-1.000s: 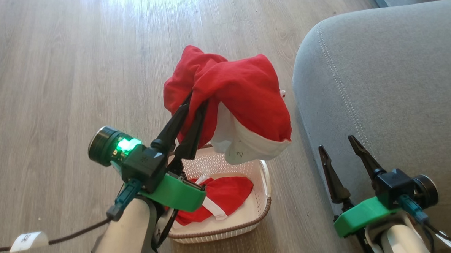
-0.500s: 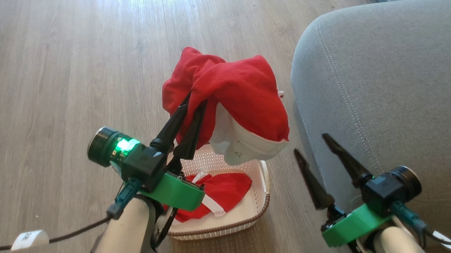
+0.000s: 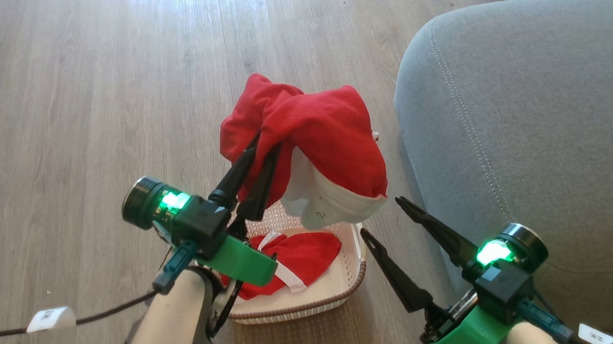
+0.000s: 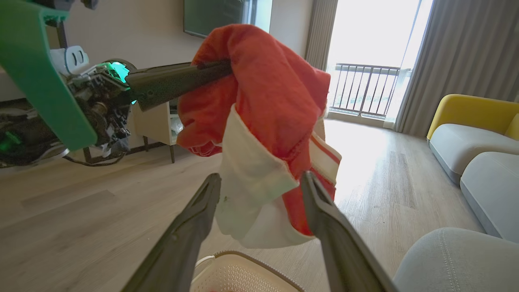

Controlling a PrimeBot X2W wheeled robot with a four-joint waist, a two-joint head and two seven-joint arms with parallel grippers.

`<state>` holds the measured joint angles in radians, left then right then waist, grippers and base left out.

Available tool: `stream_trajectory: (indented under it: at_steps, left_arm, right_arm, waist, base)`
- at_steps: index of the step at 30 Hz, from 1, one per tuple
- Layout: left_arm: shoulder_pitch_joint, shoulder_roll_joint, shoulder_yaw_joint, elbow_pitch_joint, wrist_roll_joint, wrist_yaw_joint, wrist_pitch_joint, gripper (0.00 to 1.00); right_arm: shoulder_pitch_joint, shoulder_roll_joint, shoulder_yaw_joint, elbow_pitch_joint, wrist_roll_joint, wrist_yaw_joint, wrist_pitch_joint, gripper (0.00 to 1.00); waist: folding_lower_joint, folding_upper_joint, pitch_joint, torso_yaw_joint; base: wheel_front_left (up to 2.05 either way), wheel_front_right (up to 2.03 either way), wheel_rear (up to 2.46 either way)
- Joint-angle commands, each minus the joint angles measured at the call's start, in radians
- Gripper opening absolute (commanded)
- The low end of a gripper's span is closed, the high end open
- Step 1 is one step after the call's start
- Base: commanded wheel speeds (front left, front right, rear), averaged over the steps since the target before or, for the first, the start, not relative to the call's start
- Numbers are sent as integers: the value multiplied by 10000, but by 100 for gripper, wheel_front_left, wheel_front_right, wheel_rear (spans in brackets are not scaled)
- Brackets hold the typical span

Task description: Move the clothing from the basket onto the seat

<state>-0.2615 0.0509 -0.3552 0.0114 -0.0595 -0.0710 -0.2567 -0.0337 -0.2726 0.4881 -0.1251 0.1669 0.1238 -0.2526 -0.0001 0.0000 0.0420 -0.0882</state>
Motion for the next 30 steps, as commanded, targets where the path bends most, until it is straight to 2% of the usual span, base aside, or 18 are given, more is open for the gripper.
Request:
stream_trajectory:
  at_steps: [1, 8, 30]
  left_arm:
    - [-465, -6, 363, -316, 123, -67, -51, 0]
    - [-412, -6, -114, -344, 133, -185, -51, 0]
    - [-265, 254, -2665, -126, 407, -549, -51, 0]
  right_arm:
    - [-453, -90, 73, -347, -30, 69, -92, 100]
    - [-453, 105, -208, -89, -184, 69, -92, 100]
    - [-738, 358, -1027, 762, -1049, 69, -92, 100]
  waist:
    - [1, 0, 3, 3]
    - [1, 0, -27, 143]
    - [1, 0, -100, 454]
  base:
    - [0, 0, 0]
    - [0, 0, 0]
    - [0, 0, 0]
